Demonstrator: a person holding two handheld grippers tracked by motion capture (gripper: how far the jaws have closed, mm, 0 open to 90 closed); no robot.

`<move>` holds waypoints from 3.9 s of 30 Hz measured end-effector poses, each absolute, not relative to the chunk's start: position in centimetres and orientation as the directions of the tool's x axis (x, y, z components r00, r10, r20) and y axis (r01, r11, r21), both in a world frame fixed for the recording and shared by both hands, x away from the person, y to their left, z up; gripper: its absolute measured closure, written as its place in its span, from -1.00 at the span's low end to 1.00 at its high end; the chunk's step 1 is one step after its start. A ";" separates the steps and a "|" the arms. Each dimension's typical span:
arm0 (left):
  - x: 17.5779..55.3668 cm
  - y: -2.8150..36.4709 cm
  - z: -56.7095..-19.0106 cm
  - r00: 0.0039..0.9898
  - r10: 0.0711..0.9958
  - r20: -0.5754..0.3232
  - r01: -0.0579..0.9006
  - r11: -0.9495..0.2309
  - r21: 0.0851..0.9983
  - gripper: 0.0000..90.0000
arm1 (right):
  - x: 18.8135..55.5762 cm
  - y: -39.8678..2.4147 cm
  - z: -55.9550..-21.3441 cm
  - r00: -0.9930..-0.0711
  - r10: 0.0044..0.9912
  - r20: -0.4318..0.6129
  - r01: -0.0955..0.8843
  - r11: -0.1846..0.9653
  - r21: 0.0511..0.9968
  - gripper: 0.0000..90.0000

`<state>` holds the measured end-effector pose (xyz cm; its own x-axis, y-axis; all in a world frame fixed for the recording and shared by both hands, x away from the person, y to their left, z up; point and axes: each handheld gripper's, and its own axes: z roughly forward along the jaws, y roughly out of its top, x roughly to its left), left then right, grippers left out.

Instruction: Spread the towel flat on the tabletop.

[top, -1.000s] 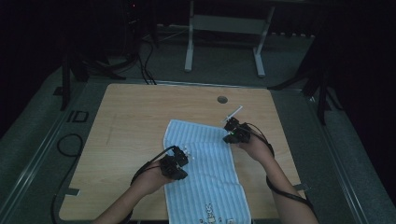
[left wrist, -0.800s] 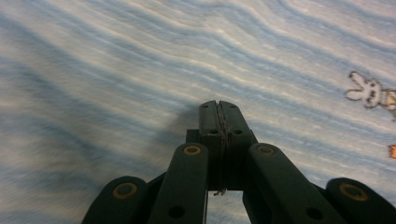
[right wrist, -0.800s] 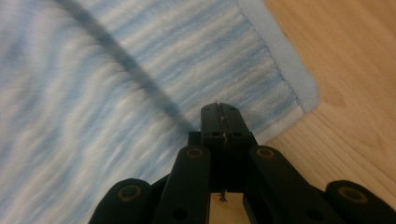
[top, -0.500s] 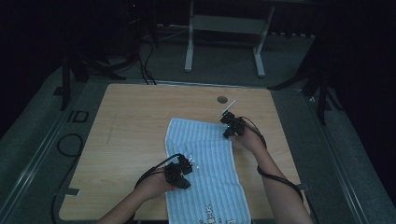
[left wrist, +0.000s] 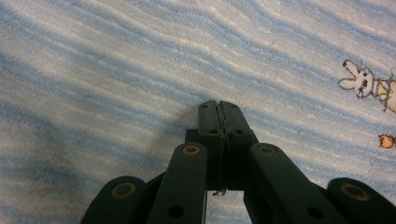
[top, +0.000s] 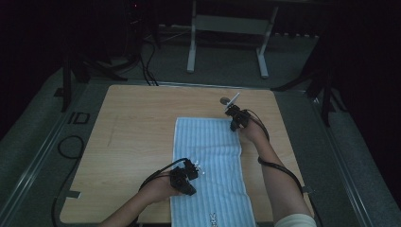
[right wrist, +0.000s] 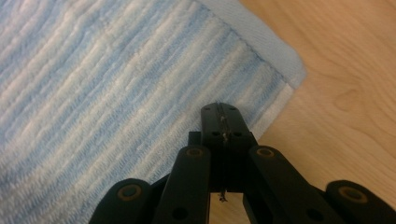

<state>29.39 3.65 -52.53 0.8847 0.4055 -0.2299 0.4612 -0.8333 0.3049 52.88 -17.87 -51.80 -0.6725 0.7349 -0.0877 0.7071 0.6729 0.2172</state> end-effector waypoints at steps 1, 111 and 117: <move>29.3 3.6 -52.6 0.885 0.403 -0.234 0.460 -0.834 0.305 0.96 | 53.1 -18.0 -51.8 -0.666 0.741 -0.089 0.713 0.667 0.216 0.99; 35.5 4.9 -52.5 0.817 0.539 -0.206 0.576 -0.737 0.354 0.75 | 35.6 -26.1 -52.5 -0.720 0.691 0.071 0.652 0.638 0.410 0.82; 34.8 4.3 -52.5 0.830 0.521 -0.199 0.557 -0.756 0.344 0.75 | 35.4 -27.0 -52.5 -0.708 0.701 0.086 0.667 0.623 0.407 0.82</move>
